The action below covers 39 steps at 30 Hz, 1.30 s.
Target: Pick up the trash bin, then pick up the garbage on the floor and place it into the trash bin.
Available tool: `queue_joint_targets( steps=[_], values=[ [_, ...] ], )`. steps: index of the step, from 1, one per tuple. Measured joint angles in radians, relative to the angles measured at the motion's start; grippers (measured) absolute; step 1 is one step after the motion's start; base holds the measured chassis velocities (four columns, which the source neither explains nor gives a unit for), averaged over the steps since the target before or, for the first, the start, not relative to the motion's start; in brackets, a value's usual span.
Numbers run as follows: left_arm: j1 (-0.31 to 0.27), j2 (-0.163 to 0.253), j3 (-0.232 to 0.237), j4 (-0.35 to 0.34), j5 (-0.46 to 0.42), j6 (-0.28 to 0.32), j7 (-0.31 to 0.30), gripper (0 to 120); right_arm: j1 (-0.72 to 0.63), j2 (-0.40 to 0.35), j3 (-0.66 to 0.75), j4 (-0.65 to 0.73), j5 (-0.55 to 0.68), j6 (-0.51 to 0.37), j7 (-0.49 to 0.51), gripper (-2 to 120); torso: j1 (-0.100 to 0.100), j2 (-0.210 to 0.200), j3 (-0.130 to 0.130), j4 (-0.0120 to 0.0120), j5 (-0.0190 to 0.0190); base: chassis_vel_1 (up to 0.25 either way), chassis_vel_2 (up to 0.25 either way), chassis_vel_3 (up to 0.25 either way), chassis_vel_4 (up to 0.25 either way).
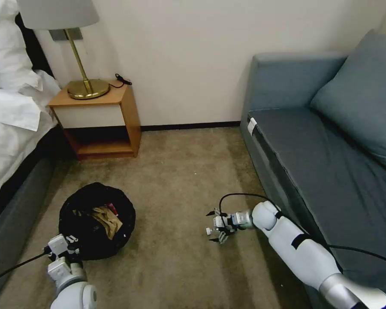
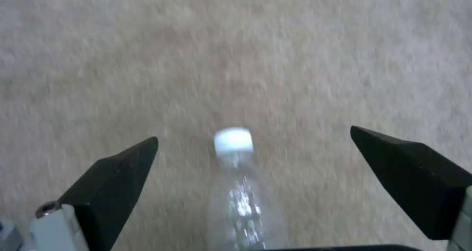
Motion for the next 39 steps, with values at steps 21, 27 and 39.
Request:
queue_joint_targets(
  steps=[21,27,39],
  values=[
    [-0.001,-0.018,0.008,-0.009,0.022,0.004,0.014,1,0.084,0.099,0.134,-0.324,-0.159,0.055,0.003,100,0.0,0.0,0.0,0.0,0.0,0.0,0.0,0.0,0.0],
    [-0.002,-0.02,0.008,-0.002,0.023,0.004,0.014,1,0.093,0.109,0.141,-0.368,-0.149,0.062,0.014,85,0.0,0.0,0.0,0.0,0.0,0.0,0.0,0.0,0.0],
    [-0.015,-0.022,0.006,0.01,0.024,0.004,0.014,1,0.087,0.113,0.14,-0.371,-0.146,0.085,0.01,42,0.0,0.0,0.0,0.0,0.0,0.0,0.0,0.0,0.0]
  ],
)
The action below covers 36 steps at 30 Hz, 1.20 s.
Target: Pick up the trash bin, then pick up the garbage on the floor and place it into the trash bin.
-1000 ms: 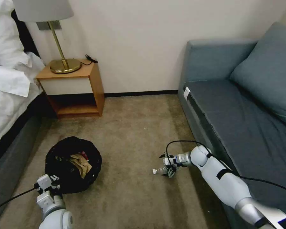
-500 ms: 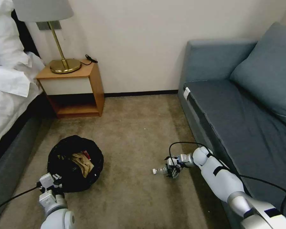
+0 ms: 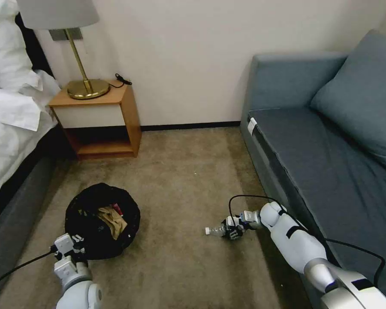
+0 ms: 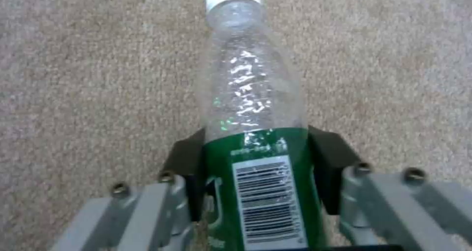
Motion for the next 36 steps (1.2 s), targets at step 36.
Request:
queue_joint_targets(
  steps=[36],
  values=[
    [-0.001,-0.005,0.004,-0.014,0.003,0.005,0.0,1,-0.04,0.278,-0.429,0.326,1.188,-0.191,0.27,23,0.0,0.0,0.0,0.0001,-0.0003,0.0,0.0,0.0,0.0]
  ],
)
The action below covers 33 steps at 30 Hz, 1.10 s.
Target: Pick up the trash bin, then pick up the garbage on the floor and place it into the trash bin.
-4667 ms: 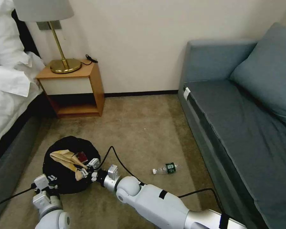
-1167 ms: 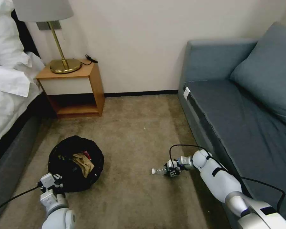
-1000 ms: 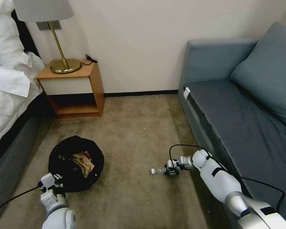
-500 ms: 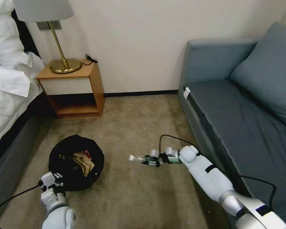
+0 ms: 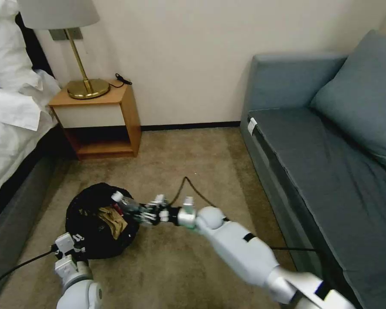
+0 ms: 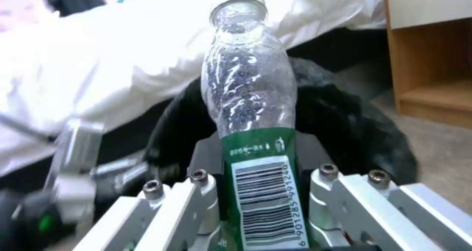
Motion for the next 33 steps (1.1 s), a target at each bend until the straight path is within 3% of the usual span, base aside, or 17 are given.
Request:
queue_joint_targets(
  steps=[6,23,33],
  values=[
    [0.012,-0.004,-0.003,-0.028,-0.008,0.0,0.0,1,-0.015,0.035,-0.024,-0.021,-0.037,0.04,0.038,23,0.0,0.0,0.0,0.0,0.0001,0.0,0.0,0.0,0.0],
    [0.022,-0.019,0.025,-0.039,0.0,0.0,0.01,1,-0.027,0.033,-0.075,-0.072,-0.183,0.125,0.158,23,0.0,0.0,0.0,-0.0001,0.0002,0.0,0.0,0.0,0.0],
    [0.03,-0.012,0.024,-0.038,0.004,0.0,0.014,1,-0.018,0.032,-0.092,-0.075,-0.194,0.13,0.192,57,0.0,0.0,0.0,-0.0001,0.0003,0.0,0.0,0.0,0.0]
  ],
)
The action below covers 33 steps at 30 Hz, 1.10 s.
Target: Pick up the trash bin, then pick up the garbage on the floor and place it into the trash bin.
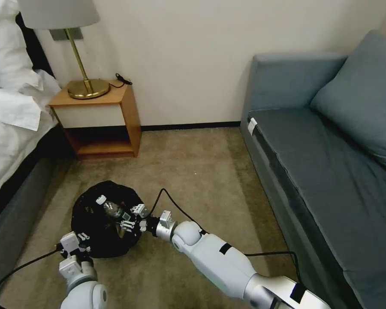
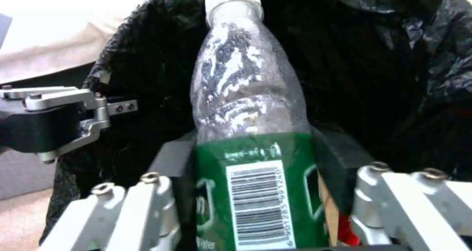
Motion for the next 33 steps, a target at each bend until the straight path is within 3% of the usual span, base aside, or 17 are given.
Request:
queue_joint_targets(
  steps=[3,11,17,19,21,26,29,30,31,33],
  values=[
    [-0.001,0.002,-0.001,0.004,-0.001,-0.001,0.0,1,0.0,0.0,-0.002,0.001,-0.012,0.006,-0.001,72,0.0,0.0,0.0,0.0,-0.0001,0.0,0.0,0.0,0.0],
    [-0.005,0.003,-0.002,0.01,-0.001,-0.002,0.0,1,-0.008,-0.001,0.005,0.03,-0.025,0.02,-0.003,98,0.0,0.0,0.0,0.0,0.0,0.0,0.0,0.0,0.0],
    [-0.009,0.005,-0.006,0.013,-0.007,-0.001,-0.016,1,-0.028,-0.001,0.023,0.14,0.036,0.02,-0.002,100,0.0,0.0,0.0,0.0,-0.0001,0.0,0.0,0.0,0.0],
    [-0.01,0.012,-0.009,-0.012,-0.067,0.037,-0.045,1,-0.039,-0.02,0.034,0.249,0.109,0.008,-0.015,100,0.0,0.0,0.0,0.0006,0.0003,0.0,0.0,0.0,0.0],
    [-0.01,0.013,-0.009,-0.014,-0.072,0.039,-0.047,1,-0.039,-0.023,0.035,0.252,0.111,0.008,-0.016,100,0.0,0.0,0.0,0.0006,0.0003,0.0,0.0,0.0,0.0],
    [-0.014,0.029,-0.033,-0.067,-0.198,0.079,-0.088,1,-0.084,-0.14,0.184,0.421,0.202,-0.004,-0.038,100,0.0,0.0,0.0,0.0,-0.0001,0.0,0.0,0.0,0.0],
    [-0.018,0.036,-0.05,-0.131,-0.403,0.15,-0.134,1,-0.122,-0.219,0.324,0.487,0.254,-0.015,-0.052,100,0.0,0.0,0.0,-0.0001,0.0002,0.0,0.0,0.0,0.0],
    [-0.018,0.036,-0.05,-0.131,-0.403,0.15,-0.134,1,-0.122,-0.219,0.324,0.487,0.254,-0.015,-0.052,100,0.0,0.0,0.0,-0.0001,0.0002,0.0,0.0,0.0,0.0],
    [-0.026,0.036,-0.059,-0.156,-0.518,0.195,-0.171,1,-0.132,-0.248,0.366,0.496,0.27,-0.017,-0.058,100,0.0,0.0,0.0,-0.0002,0.0004,0.0,0.0,0.0,0.0],
    [-0.038,0.03,-0.066,-0.175,-0.626,0.235,-0.217,1,-0.144,-0.277,0.405,0.502,0.286,-0.019,-0.06,100,0.0,0.0,0.0,-0.0003,0.0007,0.0,0.0,0.0,0.0]
  ],
)
